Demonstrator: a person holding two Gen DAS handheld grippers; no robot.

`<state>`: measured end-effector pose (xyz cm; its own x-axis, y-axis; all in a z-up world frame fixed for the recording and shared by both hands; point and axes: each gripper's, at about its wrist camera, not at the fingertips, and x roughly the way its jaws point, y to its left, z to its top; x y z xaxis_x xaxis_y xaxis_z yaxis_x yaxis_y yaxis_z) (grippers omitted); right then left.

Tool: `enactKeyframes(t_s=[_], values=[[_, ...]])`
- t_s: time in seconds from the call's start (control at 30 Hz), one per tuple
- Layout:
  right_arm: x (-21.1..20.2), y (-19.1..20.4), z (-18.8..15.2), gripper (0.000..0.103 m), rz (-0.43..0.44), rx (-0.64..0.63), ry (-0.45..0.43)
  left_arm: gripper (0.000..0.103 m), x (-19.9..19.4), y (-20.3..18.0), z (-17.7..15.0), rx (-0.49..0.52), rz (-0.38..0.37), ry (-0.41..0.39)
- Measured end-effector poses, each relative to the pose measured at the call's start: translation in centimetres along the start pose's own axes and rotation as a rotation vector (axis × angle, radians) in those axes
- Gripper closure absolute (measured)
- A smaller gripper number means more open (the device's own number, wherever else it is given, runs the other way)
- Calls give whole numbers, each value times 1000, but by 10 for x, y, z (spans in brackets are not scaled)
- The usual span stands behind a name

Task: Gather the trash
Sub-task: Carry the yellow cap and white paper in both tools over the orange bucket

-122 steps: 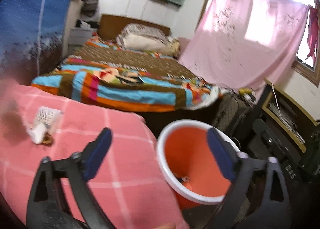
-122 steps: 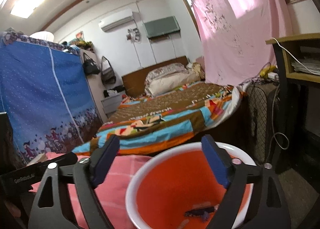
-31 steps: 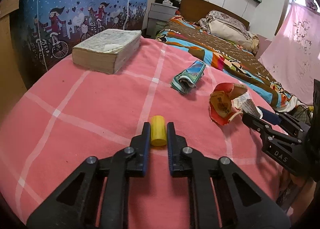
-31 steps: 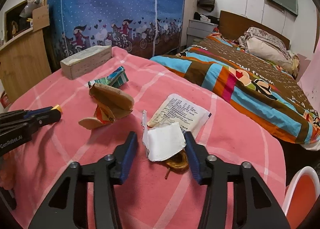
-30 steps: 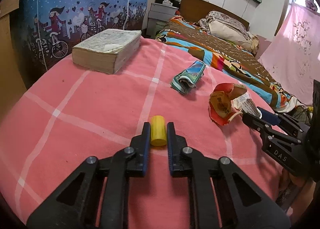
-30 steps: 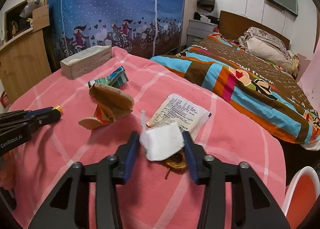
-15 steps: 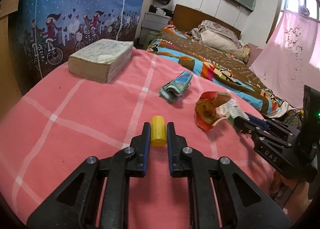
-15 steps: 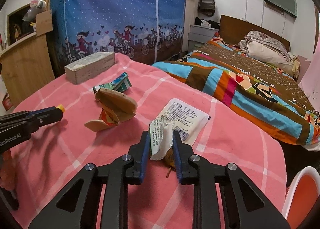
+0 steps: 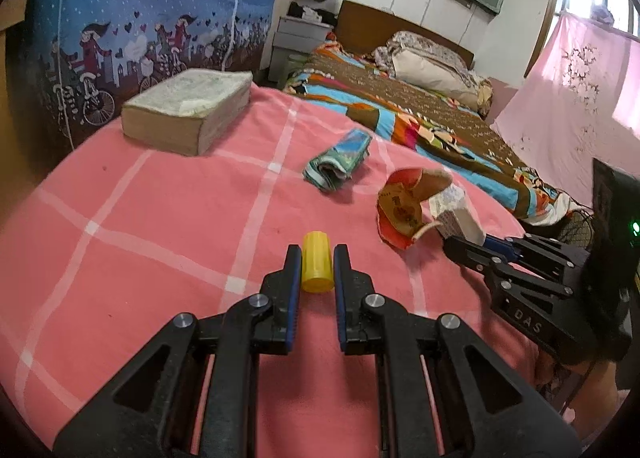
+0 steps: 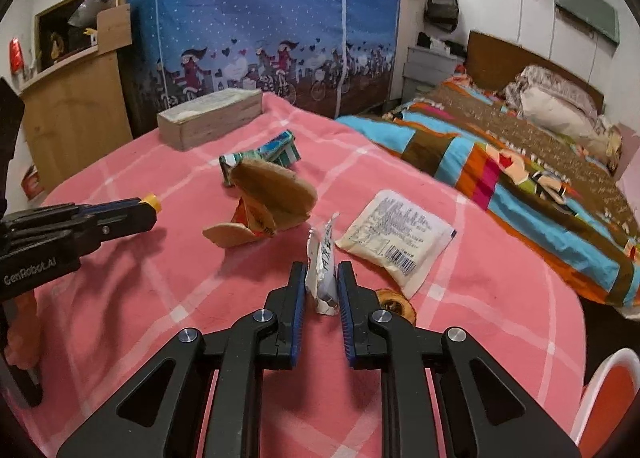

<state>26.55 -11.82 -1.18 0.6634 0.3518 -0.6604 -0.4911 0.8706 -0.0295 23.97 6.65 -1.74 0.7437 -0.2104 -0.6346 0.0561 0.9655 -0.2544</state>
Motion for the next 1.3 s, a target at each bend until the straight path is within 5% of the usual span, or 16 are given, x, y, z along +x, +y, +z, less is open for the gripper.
enactKeyframes(t_s=[0.3, 0.53, 1.03, 1.3], values=[[6, -6, -1, 91, 35, 42, 26, 84, 5, -6, -4, 22, 4, 36], [-13, -3, -3, 95, 11, 23, -71, 84, -5, -8, -4, 29, -7, -11], [-71, 18, -18, 94, -86, -65, -405, 84, -54, -33, -14, 108, -16, -280], [-108, 3, -31, 94, -112, -2, -581, 84, -79, -64, -18, 165, -81, -436]])
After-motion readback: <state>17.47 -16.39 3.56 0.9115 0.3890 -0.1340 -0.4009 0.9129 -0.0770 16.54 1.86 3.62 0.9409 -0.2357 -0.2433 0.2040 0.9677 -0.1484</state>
